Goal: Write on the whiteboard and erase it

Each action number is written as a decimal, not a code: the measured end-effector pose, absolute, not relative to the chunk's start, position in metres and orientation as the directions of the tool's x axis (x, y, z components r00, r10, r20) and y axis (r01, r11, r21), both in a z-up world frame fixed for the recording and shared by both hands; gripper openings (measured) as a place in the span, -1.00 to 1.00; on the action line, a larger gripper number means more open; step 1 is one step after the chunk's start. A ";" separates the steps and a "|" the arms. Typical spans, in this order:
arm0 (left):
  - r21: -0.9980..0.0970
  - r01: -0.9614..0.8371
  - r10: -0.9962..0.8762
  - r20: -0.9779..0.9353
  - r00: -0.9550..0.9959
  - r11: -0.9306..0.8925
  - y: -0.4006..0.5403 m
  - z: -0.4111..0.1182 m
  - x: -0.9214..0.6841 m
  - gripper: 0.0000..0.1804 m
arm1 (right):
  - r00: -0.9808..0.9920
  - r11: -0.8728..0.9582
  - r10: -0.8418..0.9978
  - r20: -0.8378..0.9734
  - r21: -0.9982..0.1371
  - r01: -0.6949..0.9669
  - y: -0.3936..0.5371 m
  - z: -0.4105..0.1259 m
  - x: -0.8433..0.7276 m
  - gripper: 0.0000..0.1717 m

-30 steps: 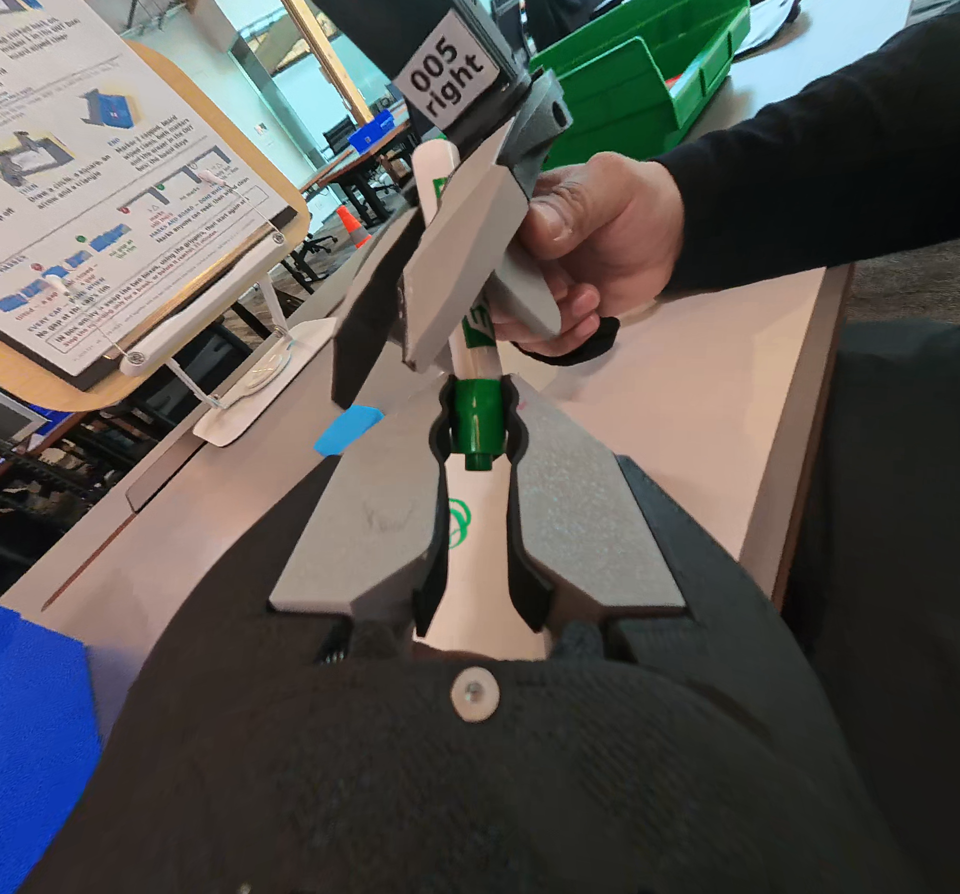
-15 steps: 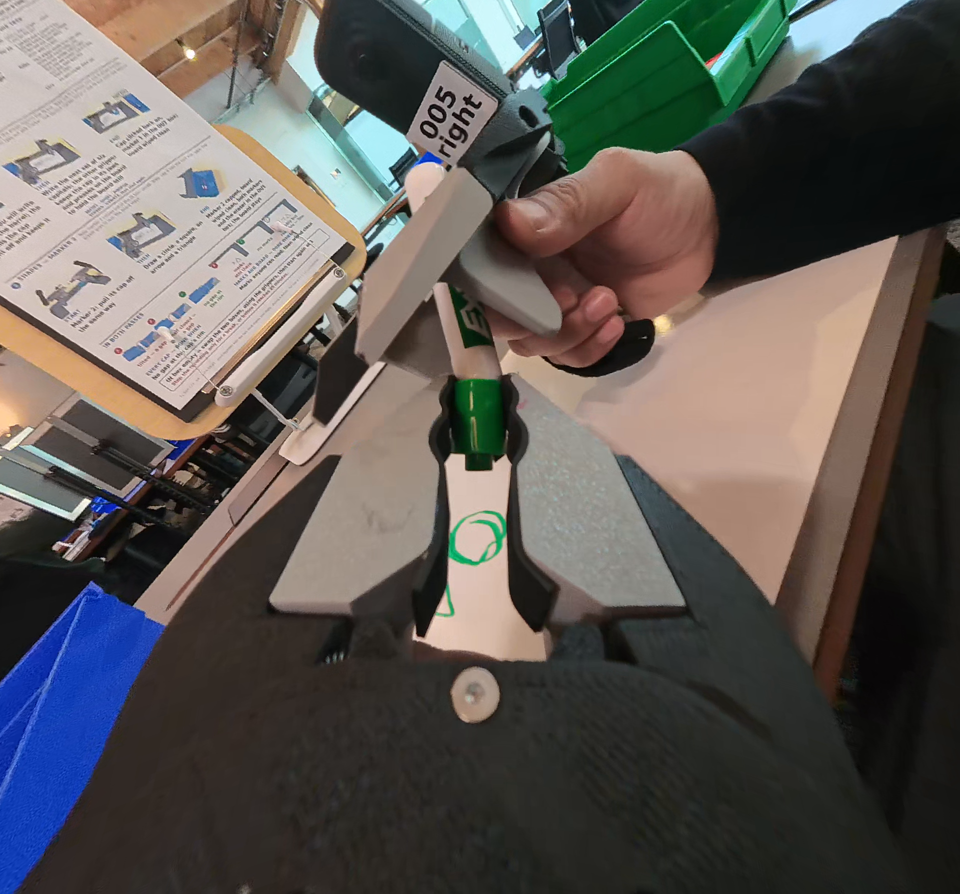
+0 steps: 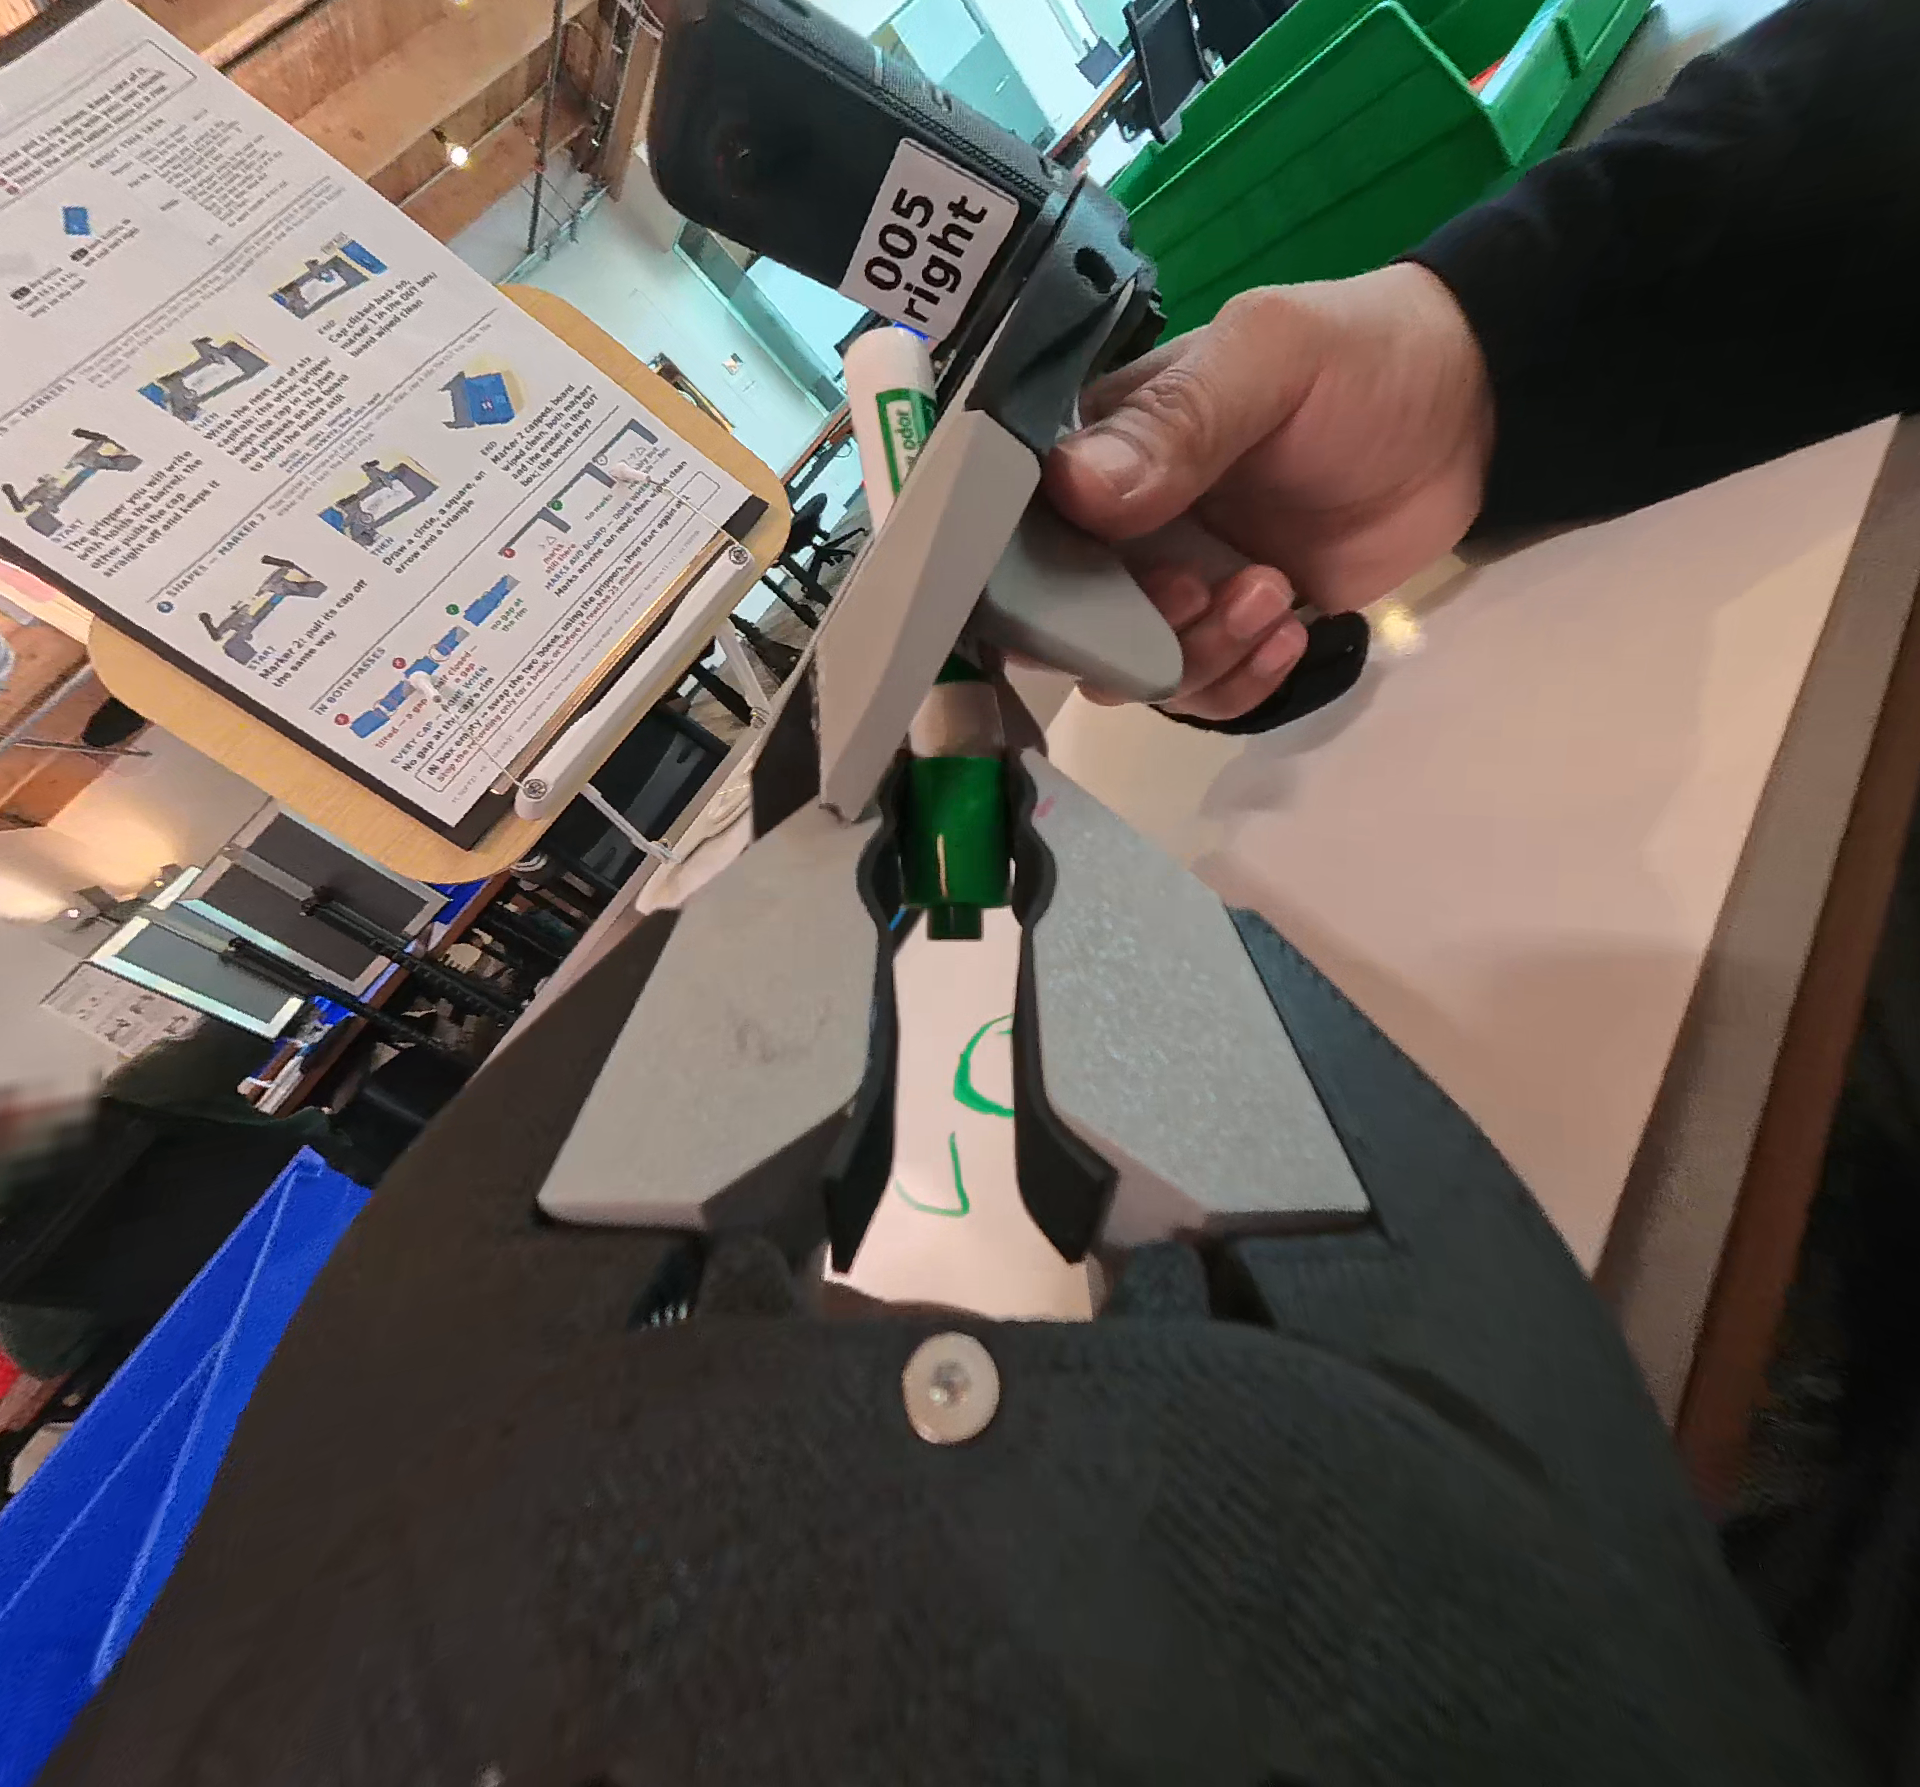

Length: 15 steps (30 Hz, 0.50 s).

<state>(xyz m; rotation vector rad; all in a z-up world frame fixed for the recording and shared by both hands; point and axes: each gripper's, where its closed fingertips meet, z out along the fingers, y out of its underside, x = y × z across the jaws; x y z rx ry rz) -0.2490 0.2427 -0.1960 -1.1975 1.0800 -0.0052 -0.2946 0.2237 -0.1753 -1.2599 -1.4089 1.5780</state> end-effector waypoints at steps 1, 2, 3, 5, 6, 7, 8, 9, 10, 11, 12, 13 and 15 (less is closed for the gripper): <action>-0.741 -0.518 -0.517 -0.670 0.532 0.427 0.243 -0.195 -0.251 -0.84 | -0.309 -0.195 0.925 -0.222 -0.974 0.117 0.225 -0.175 -0.294 -0.67; -0.741 -0.519 -0.516 -0.671 0.533 0.428 0.243 -0.194 -0.252 -0.84 | -0.307 -0.191 0.926 -0.218 -0.975 0.116 0.226 -0.175 -0.293 -0.67; -0.739 -0.519 -0.515 -0.672 0.532 0.429 0.242 -0.193 -0.253 -0.84 | -0.305 -0.190 0.927 -0.217 -0.975 0.115 0.226 -0.174 -0.293 -0.67; -0.729 -0.530 -0.514 -0.682 0.520 0.432 0.242 -0.193 -0.254 -0.84 | -0.308 -0.202 0.923 -0.232 -0.971 0.125 0.227 -0.175 -0.292 -0.67; -0.722 -0.536 -0.506 -0.690 0.517 0.437 0.242 -0.193 -0.256 -0.84 | -0.305 -0.211 0.922 -0.241 -0.969 0.126 0.228 -0.175 -0.292 -0.67; -0.720 -0.539 -0.505 -0.692 0.516 0.437 0.242 -0.193 -0.257 -0.84 | -0.302 -0.216 0.922 -0.244 -0.969 0.122 0.229 -0.175 -0.292 -0.67; -0.727 -0.533 -0.515 -0.685 0.515 0.433 0.241 -0.193 -0.257 -0.84 | -0.301 -0.210 0.924 -0.237 -0.970 0.120 0.229 -0.174 -0.291 -0.68; -0.738 -0.518 -0.531 -0.673 0.514 0.432 0.240 -0.193 -0.256 -0.84 | -0.293 -0.183 0.933 -0.207 -0.977 0.109 0.229 -0.172 -0.291 -0.69; -0.749 -0.503 -0.546 -0.660 0.516 0.430 0.238 -0.193 -0.256 -0.84 | -0.280 -0.151 0.944 -0.175 -0.983 0.104 0.229 -0.172 -0.291 -0.69; -0.763 -0.490 -0.562 -0.644 0.519 0.422 0.238 -0.193 -0.256 -0.84 | -0.272 -0.136 0.949 -0.161 -0.985 0.107 0.229 -0.172 -0.290 -0.69; -0.781 -0.471 -0.583 -0.621 0.523 0.410 0.237 -0.193 -0.256 -0.84 | -0.279 -0.138 0.946 -0.164 -0.984 0.109 0.228 -0.172 -0.289 -0.69; -0.807 -0.449 -0.618 -0.585 0.525 0.382 0.236 -0.193 -0.257 -0.84 | -0.281 -0.145 0.945 -0.169 -0.984 0.105 0.229 -0.171 -0.289 -0.69; -0.862 -0.413 -0.700 -0.488 0.522 0.293 0.238 -0.198 -0.260 -0.84 | -0.267 -0.136 0.951 -0.155 -0.987 0.089 0.232 -0.169 -0.287 -0.69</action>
